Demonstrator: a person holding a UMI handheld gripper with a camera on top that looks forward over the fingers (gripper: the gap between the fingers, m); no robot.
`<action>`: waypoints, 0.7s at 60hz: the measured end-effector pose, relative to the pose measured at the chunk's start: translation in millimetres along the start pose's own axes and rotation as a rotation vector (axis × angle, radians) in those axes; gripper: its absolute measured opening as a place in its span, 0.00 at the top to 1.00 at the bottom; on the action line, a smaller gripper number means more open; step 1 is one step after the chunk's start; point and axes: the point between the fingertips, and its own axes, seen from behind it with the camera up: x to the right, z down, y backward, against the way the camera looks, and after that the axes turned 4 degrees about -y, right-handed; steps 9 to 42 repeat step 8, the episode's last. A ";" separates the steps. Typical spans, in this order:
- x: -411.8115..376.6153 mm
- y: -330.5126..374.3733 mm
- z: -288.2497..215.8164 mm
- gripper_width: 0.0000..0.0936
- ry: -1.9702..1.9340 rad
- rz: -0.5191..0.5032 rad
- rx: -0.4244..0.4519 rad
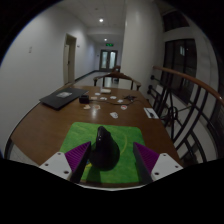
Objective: Arrange mouse
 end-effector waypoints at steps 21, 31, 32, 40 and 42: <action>-5.0 51.7 10.6 0.08 -0.115 -0.056 0.042; -5.0 51.7 10.6 0.08 -0.115 -0.056 0.042; -5.0 51.7 10.6 0.08 -0.115 -0.056 0.042; -5.0 51.7 10.6 0.08 -0.115 -0.056 0.042; -5.0 51.7 10.6 0.08 -0.115 -0.056 0.042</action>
